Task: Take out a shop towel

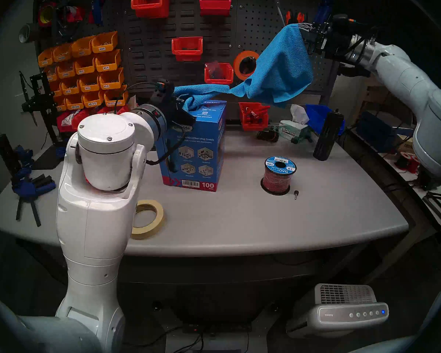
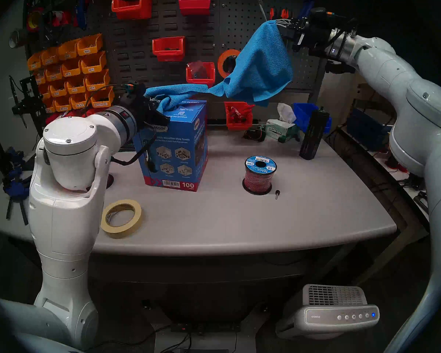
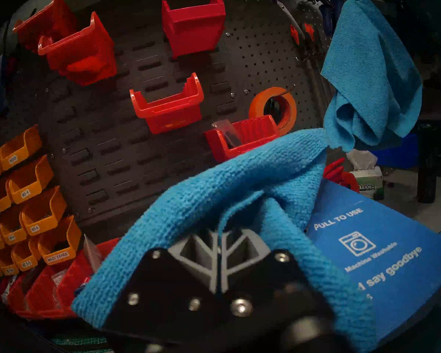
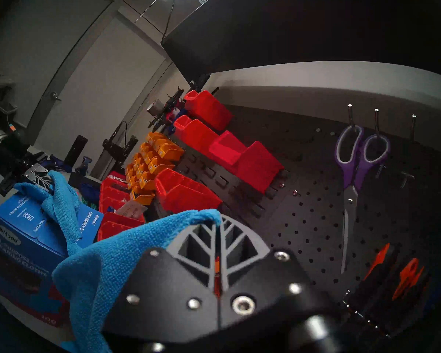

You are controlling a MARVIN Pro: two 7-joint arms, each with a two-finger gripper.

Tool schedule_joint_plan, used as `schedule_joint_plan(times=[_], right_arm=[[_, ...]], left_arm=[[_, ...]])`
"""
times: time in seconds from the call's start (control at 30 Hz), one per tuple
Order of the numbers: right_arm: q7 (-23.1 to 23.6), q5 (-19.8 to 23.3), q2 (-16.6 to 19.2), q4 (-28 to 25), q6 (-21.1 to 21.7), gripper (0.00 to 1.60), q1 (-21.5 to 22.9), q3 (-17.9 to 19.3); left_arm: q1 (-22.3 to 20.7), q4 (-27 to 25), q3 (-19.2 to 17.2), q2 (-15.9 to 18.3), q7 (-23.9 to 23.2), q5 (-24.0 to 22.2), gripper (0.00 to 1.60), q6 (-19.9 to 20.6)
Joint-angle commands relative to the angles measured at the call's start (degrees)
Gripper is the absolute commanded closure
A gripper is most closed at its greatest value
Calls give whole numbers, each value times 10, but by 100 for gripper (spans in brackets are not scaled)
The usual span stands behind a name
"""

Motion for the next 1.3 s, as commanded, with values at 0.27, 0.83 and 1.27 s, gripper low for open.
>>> schedule_joint_plan(times=[0.27,0.83,1.27], right_arm=[[18,44,43,-3,-25,160,-124,37],[-6,73,37,-12,-14,160,-153,72],[5,79,31,-15,2,160,-154,84]], left_arm=[[-22,13,-15,-18,10,-11,160,-16],[-29,20,-14,-25,29,-17,31,-30],[-86,-33,-17,0,11,-22,0,-43]])
